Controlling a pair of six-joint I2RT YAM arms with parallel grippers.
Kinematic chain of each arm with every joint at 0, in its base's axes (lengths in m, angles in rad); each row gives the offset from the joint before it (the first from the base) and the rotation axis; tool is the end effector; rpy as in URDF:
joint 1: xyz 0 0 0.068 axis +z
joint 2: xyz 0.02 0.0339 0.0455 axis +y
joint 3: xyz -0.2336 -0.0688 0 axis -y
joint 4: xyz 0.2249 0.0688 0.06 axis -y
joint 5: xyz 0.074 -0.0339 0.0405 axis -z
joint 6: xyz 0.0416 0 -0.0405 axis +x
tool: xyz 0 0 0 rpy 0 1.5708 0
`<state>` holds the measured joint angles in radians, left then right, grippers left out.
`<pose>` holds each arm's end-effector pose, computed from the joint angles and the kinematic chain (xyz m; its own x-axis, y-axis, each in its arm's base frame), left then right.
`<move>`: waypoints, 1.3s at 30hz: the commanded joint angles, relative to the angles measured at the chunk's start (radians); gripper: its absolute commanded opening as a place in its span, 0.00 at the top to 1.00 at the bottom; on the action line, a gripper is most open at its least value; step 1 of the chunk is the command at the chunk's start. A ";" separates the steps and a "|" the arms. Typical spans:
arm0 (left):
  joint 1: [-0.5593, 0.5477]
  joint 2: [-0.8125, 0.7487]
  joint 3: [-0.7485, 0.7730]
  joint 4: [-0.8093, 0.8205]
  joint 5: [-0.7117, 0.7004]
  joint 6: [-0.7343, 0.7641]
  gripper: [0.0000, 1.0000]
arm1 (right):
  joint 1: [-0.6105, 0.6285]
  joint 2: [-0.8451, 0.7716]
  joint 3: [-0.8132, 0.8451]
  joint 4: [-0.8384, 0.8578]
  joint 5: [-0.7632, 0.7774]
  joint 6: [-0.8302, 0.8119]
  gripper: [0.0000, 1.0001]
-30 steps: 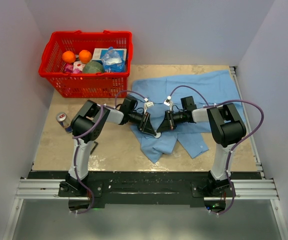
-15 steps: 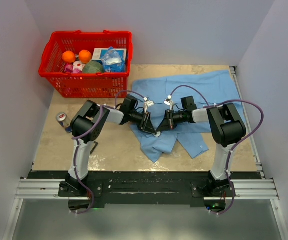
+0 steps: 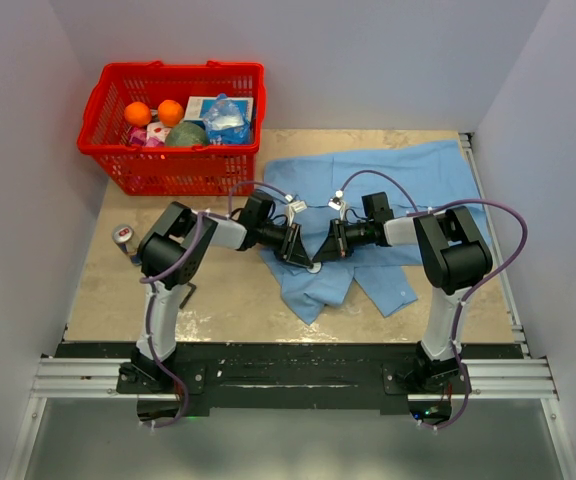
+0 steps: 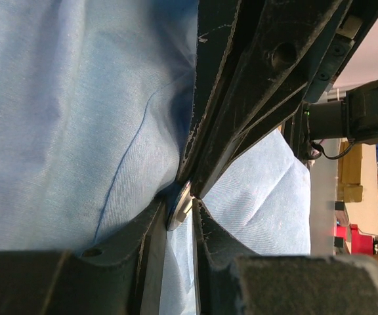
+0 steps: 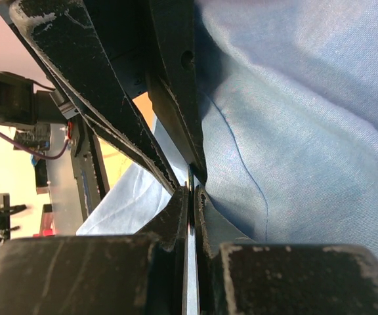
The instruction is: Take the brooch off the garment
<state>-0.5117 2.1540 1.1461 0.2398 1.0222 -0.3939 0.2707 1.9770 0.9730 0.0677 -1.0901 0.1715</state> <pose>0.3211 -0.2210 0.0838 -0.8628 0.2550 -0.4366 0.4974 0.2730 -0.8235 0.3167 0.1262 0.0955 -0.8722 -0.1602 -0.4622 -0.4884 0.3373 0.8048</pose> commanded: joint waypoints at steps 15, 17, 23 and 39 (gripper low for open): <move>0.030 -0.057 -0.057 0.107 -0.100 -0.054 0.72 | 0.013 -0.015 0.023 -0.003 -0.065 0.028 1.00; 0.027 -0.056 -0.045 0.092 -0.114 -0.034 0.73 | 0.013 -0.018 0.023 0.001 -0.065 0.033 1.00; -0.004 -0.037 0.003 -0.006 -0.166 0.026 0.74 | 0.015 -0.015 0.018 0.064 -0.063 0.104 1.00; -0.103 -0.029 0.089 -0.189 -0.415 0.199 0.83 | 0.013 -0.044 -0.007 0.132 -0.059 0.198 1.00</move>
<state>-0.5480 2.1242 1.2144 0.0799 0.8543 -0.3431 0.2489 1.9766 0.9569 0.1364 -1.0637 0.2905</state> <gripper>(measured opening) 0.208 0.026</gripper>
